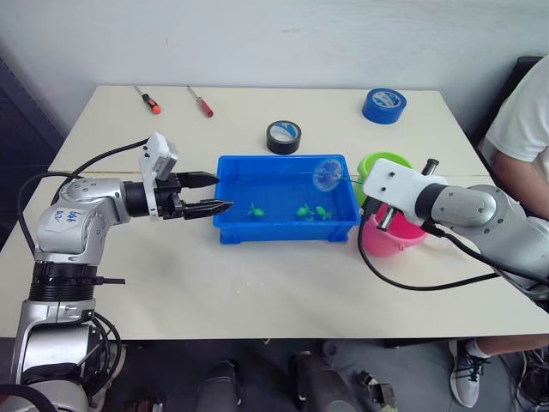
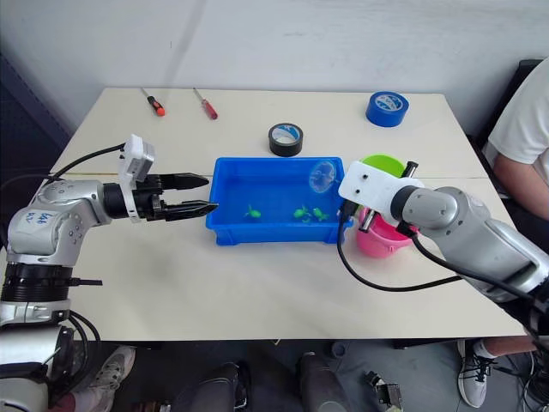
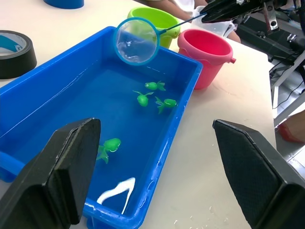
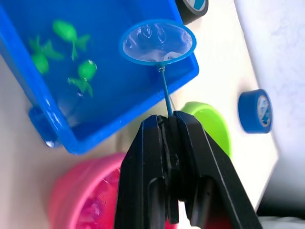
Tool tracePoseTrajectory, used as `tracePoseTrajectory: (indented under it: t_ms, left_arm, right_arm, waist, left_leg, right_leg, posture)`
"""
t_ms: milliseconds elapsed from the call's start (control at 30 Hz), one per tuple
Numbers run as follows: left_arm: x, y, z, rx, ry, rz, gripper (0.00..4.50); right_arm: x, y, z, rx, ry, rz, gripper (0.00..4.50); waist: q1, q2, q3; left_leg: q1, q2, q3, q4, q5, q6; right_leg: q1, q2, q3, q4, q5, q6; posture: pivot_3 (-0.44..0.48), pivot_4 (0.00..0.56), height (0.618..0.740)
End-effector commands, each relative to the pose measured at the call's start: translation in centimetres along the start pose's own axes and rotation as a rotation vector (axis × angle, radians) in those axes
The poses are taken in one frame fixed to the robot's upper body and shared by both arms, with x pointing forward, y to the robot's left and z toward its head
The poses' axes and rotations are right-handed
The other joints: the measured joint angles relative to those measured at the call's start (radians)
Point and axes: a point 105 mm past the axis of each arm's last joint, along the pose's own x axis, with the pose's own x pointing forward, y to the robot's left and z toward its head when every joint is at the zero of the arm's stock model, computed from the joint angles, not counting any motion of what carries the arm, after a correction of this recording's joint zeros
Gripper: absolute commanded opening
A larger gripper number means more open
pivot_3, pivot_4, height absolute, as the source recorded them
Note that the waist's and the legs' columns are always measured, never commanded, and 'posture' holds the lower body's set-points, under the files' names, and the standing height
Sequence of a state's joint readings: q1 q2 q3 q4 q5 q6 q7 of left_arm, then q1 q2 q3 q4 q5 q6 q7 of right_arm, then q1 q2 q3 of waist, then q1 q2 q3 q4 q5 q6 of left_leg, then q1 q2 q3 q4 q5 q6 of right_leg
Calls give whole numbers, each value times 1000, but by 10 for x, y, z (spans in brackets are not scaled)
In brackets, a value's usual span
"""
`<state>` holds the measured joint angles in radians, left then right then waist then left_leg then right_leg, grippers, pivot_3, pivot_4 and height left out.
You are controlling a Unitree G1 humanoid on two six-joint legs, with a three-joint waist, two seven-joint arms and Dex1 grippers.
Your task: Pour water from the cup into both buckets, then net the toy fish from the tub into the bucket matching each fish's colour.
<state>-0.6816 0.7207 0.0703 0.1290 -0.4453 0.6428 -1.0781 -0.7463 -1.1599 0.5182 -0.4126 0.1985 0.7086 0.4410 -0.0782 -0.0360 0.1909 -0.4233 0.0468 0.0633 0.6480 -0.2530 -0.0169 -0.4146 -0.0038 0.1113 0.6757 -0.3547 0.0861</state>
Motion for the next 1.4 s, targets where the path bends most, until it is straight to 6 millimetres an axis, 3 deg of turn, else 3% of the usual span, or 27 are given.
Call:
tracePoseTrajectory:
  t_ms: [33,500,633,767,833,1133,1400]
  left_arm:
    - [-7,-3,13,47,-36,6,4122]
    - [-8,-6,12,43,-41,11,4122]
    - [-10,-7,11,40,-41,19,4122]
    - [-12,-7,11,38,-40,25,4122]
    - [-13,-8,10,37,-40,29,4122]
    - [-14,-8,10,33,-37,35,4122]
    - [-13,-8,11,38,-34,27,4122]
  right_arm:
    - [-3,-3,-3,-118,5,-2,0]
    - [4,16,-13,-317,28,82,0]
    - [5,34,-7,-247,-5,157,0]
    - [5,38,-5,-196,-14,172,0]
    - [6,39,-3,-130,-19,175,0]
    - [8,33,-3,474,39,184,0]
    - [4,18,3,688,43,173,0]
  waist:
    - [1,0,0]
    - [-1,0,0]
    - [-1,0,0]
    - [-1,0,0]
    - [-1,0,0]
    - [1,0,0]
    - [-1,0,0]
  left_leg:
    - [0,0,0,0,0,0]
    - [1,0,0,2,0,-1]
    - [2,0,0,2,1,-1]
    - [2,0,0,3,1,-1]
    - [2,0,0,4,1,-1]
    - [3,0,-1,5,1,-2]
    - [3,0,-1,5,1,-2]
  right_leg:
    - [0,0,0,0,0,0]
    - [0,0,0,3,0,0]
    - [1,1,0,4,0,0]
    - [1,1,0,5,0,0]
    - [1,1,0,6,0,0]
    - [2,1,-1,8,0,0]
    - [1,1,-1,8,0,0]
  posture:
    - [0,150,734]
    - [0,150,734]
    - [0,150,734]
    - [0,150,734]
    - [0,150,734]
    - [0,150,734]
    - [0,150,734]
